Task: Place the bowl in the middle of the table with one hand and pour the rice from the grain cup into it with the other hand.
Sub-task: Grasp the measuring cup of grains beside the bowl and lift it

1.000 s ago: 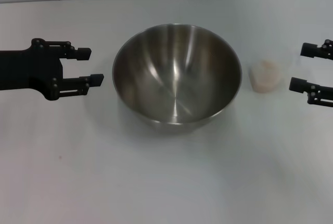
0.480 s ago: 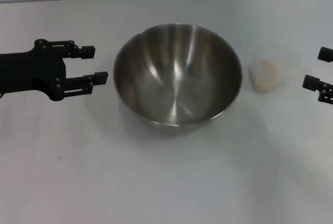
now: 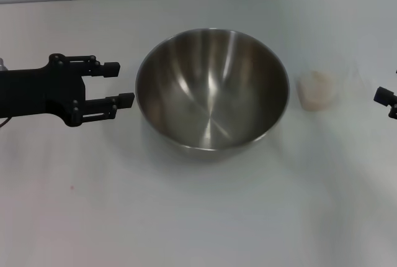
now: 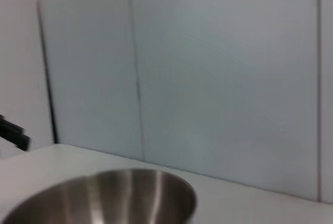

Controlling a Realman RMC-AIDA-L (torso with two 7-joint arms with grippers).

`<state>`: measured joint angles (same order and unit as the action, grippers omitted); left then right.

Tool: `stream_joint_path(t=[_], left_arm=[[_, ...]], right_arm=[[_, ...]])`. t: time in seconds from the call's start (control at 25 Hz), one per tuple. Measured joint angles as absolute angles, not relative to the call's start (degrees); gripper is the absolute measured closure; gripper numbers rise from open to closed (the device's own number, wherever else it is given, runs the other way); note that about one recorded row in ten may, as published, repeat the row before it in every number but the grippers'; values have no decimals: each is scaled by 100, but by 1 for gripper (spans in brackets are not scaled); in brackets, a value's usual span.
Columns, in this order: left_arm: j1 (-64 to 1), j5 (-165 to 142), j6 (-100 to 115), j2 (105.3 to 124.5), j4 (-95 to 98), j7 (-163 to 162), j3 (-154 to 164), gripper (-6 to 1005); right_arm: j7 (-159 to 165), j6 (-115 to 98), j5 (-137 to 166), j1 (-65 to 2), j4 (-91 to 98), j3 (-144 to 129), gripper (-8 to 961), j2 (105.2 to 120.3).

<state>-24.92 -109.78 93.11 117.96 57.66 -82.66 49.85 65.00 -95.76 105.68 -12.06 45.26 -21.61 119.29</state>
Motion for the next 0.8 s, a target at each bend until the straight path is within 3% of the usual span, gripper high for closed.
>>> stream_joint_path(t=[0.8], left_arm=[[-2452, -10985, 9227, 11803, 5688, -8189, 4958, 383]], right_arm=[[5998, -8254, 10485, -1390, 3875, -1935, 190, 11929]])
